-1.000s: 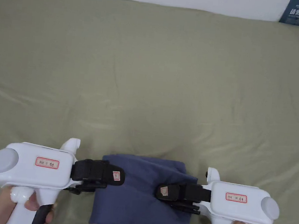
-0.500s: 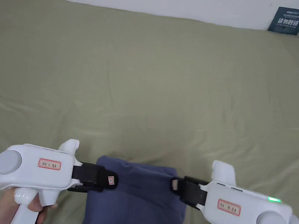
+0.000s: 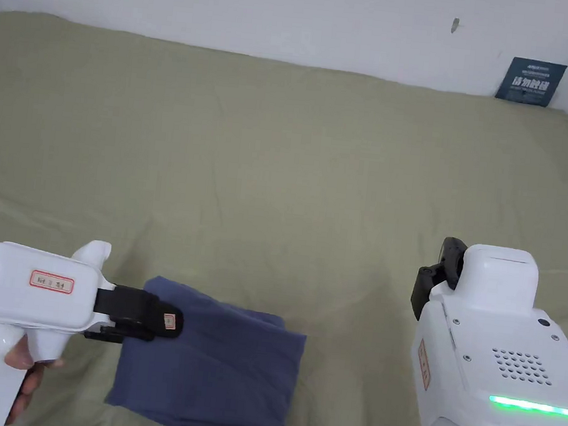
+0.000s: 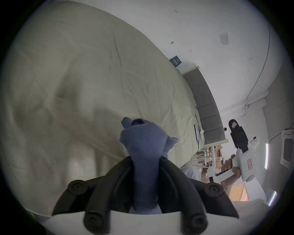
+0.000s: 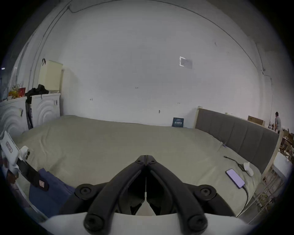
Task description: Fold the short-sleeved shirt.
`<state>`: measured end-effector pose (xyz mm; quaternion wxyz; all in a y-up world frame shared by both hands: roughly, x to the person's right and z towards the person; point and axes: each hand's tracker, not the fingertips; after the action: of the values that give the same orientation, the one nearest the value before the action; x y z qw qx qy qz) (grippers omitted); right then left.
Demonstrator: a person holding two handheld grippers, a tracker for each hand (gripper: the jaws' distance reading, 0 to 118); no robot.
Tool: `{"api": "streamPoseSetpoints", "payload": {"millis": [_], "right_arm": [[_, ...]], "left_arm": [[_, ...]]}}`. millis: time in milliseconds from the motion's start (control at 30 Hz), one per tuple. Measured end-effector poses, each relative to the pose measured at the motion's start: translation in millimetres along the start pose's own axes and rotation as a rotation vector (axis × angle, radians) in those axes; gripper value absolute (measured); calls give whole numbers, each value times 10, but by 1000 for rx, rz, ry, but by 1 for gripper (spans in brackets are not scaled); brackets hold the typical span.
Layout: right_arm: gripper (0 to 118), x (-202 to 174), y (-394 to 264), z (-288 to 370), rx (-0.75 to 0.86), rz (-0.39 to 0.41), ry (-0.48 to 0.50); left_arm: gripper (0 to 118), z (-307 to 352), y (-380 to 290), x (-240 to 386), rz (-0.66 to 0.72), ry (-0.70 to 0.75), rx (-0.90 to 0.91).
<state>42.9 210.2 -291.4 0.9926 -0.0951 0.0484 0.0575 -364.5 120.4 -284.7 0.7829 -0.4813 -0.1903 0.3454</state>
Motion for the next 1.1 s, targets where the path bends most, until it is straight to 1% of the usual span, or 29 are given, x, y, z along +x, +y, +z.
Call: {"api": "streamPoseSetpoints", "payload": {"millis": [100,167,267,367,400,533,633,733,800,833,933,1000,1100], "right_arm": [[0,-192,40,-32,8,9,19],[0,-378,77,-75,15,24,46],[0,-694,123,-154,23,27,107],[0,-1076,155,-244,27,29,185],[0,-1242,159,-265,32,32,205],[0,-1854,157,-362,26,23,333],[0,-2277,129,-418,13,34,413],[0,-2660,69,-458,4,55,477],[0,-2873,33,-482,-7,51,520],[0,-2970,13,-491,-5,59,544],[0,-3188,-30,-504,-5,80,567],[0,-3279,-45,-541,-15,69,581],[0,-3351,-62,-576,-27,62,593]], "left_arm": [[20,285,124,-238,19,21,30],[20,522,223,-444,38,35,50],[20,935,328,-734,49,74,91],[20,1379,448,-1084,92,107,134],[20,1537,478,-1196,96,138,144],[20,2049,598,-1634,152,212,183],[20,2330,641,-1889,170,259,207],[20,2541,677,-2075,175,270,224],[20,2649,720,-2207,183,272,237],[20,2702,755,-2264,189,272,232],[20,2814,823,-2389,204,312,238],[20,2998,1033,-2740,198,320,232],[20,3004,1132,-2811,180,335,206]]}}
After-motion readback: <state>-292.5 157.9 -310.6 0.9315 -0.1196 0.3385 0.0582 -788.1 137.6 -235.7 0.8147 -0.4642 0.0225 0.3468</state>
